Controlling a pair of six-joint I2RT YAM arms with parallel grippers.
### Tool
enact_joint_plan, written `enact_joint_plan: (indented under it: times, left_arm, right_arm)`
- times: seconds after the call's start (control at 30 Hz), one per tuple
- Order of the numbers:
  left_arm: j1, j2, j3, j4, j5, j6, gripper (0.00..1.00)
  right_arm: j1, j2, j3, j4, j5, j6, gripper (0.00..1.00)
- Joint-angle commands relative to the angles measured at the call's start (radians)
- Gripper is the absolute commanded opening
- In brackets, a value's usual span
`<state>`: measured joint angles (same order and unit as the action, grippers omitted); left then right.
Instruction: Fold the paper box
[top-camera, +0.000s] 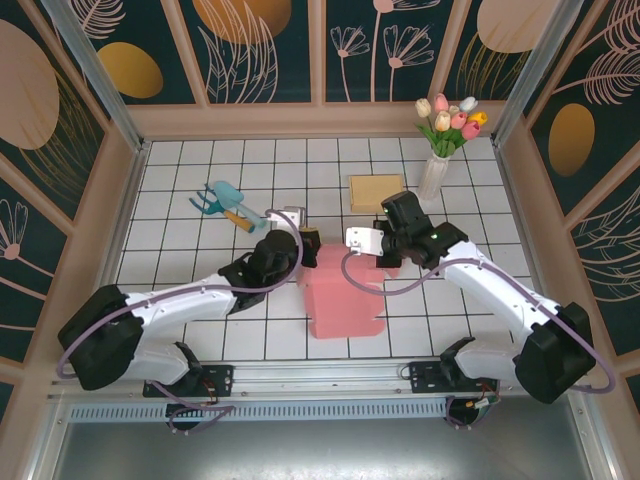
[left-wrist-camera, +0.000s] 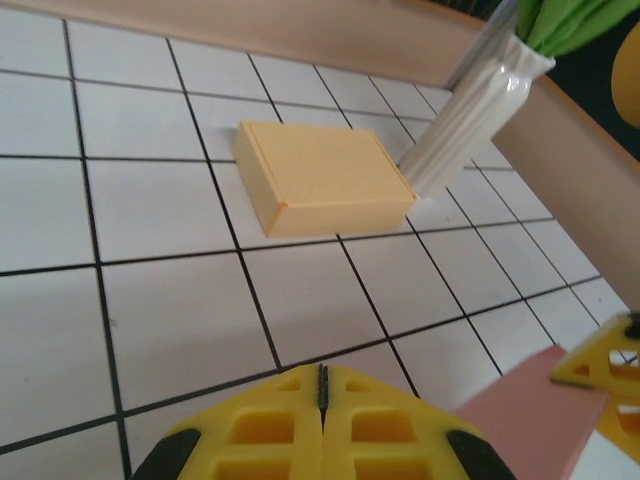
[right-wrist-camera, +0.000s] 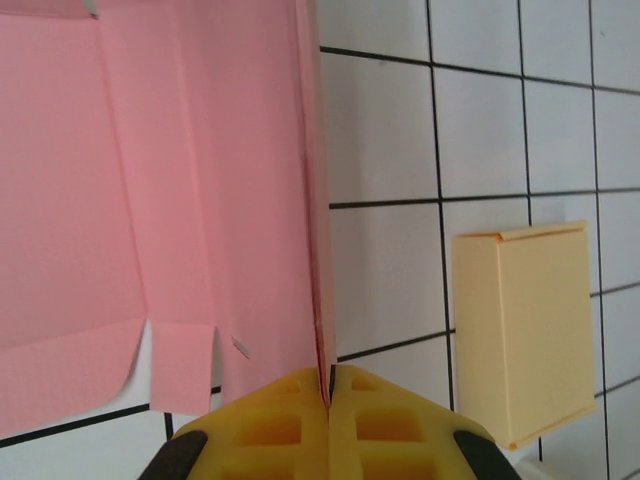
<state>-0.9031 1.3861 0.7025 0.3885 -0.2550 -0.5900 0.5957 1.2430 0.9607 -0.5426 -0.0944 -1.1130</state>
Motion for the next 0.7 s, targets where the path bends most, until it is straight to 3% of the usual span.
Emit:
enact_joint_plan:
  times: [0.0,0.17,0.33,0.47,0.67]
  left_arm:
    - [-0.016,0.047,0.048,0.004,0.09,0.013,0.05]
    - [-0.036,0.098,0.089,-0.024,0.062,0.011,0.05]
    - [-0.036,0.076,0.113,-0.134,-0.115,-0.018,0.07]
    - [-0.036,-0.028,0.079,-0.207,-0.245,-0.055,0.09]
    - [-0.068,-0.167,-0.027,-0.19,-0.132,-0.085,0.1]
  right_arm:
    - [0.005,0.027,0.051,0.028,0.015,0.073,0.0]
    - [0.002,0.056,0.081,0.028,0.026,0.121,0.0]
    - [0.0,0.053,0.05,0.027,0.053,0.099,0.0]
    - [-0.014,0.041,0.037,0.038,0.074,0.095,0.0]
    - [-0.019,0.044,0.039,0.043,0.091,0.111,0.0]
